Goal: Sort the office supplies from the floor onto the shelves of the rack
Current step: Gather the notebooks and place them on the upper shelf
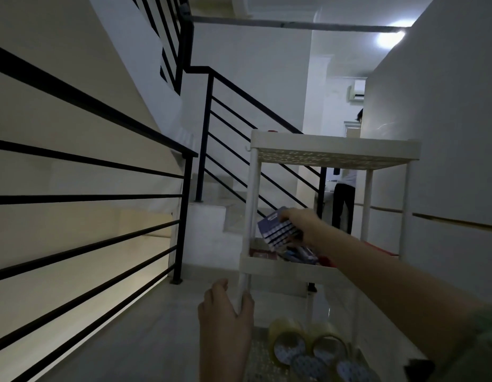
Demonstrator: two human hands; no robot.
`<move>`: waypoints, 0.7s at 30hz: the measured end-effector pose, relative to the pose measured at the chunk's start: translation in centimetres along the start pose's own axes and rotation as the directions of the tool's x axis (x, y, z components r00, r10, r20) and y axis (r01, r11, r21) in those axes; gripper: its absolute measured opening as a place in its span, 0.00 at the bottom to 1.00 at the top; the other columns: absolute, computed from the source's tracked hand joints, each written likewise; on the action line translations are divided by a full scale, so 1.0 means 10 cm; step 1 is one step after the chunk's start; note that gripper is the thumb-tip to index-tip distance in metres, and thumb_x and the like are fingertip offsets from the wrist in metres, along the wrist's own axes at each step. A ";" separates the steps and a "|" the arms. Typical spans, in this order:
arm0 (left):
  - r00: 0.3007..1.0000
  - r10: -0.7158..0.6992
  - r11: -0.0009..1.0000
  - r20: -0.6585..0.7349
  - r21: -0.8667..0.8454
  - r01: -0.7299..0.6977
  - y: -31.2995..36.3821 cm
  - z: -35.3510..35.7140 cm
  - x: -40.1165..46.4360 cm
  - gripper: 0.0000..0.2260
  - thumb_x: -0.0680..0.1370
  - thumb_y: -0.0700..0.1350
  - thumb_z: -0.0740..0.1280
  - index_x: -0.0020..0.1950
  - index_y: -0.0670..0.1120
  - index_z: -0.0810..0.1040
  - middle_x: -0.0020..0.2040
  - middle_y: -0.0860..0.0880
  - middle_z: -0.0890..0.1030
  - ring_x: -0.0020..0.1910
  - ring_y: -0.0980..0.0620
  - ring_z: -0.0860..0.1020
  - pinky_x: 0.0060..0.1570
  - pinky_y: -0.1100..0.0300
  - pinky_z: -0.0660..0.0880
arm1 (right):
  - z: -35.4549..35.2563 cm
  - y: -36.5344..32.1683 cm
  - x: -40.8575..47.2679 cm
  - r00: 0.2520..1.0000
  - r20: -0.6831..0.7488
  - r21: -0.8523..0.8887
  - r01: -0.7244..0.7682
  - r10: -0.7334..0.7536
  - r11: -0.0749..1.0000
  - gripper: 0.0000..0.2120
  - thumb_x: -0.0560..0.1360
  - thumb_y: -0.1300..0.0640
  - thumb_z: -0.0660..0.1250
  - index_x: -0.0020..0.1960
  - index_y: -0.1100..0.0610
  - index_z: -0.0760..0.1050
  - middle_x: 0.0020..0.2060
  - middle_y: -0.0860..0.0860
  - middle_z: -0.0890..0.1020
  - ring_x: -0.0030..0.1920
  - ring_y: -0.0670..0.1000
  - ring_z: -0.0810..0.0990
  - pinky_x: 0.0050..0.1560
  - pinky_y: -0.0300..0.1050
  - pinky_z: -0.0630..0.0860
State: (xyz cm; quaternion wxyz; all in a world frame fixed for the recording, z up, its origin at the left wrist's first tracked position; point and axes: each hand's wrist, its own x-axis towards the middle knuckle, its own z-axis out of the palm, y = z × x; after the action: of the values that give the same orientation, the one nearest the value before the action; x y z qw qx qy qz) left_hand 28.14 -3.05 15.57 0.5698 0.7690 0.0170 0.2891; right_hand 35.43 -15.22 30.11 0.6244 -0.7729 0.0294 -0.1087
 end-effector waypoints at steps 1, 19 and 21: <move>0.999 0.036 0.999 0.000 0.011 -0.036 -0.02 0.02 0.01 0.21 0.77 0.45 0.64 0.69 0.42 0.66 0.67 0.44 0.71 0.66 0.47 0.68 0.61 0.58 0.65 | -0.08 -0.03 0.04 1.000 -0.004 -0.050 0.023 -0.023 0.999 0.06 0.74 0.63 0.65 0.43 0.65 0.69 0.33 0.57 0.73 0.31 0.53 0.73 0.32 0.44 0.73; 0.939 0.345 0.937 0.003 -0.064 -0.344 0.36 0.52 -0.26 0.41 0.68 0.65 0.65 0.75 0.53 0.50 0.74 0.54 0.61 0.72 0.53 0.62 0.69 0.58 0.66 | -0.42 -0.69 -0.20 0.831 0.325 -0.715 -0.097 0.452 0.693 0.12 0.75 0.56 0.57 0.51 0.61 0.74 0.26 0.54 0.80 0.21 0.49 0.77 0.21 0.30 0.71; 0.930 0.350 0.935 -0.114 -0.023 -0.354 0.34 0.52 -0.26 0.26 0.75 0.53 0.65 0.71 0.49 0.63 0.64 0.49 0.74 0.59 0.51 0.74 0.54 0.60 0.74 | -0.42 -0.64 -0.25 0.805 0.372 -0.682 -0.102 0.463 0.725 0.13 0.73 0.56 0.58 0.48 0.62 0.77 0.26 0.54 0.80 0.21 0.48 0.77 0.20 0.29 0.70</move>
State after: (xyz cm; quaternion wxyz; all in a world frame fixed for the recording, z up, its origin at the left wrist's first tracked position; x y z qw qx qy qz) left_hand 27.29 -9.65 16.52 0.5237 0.7302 -0.0966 0.4281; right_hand 31.55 -17.44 36.85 0.3209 -0.9209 0.0173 0.2204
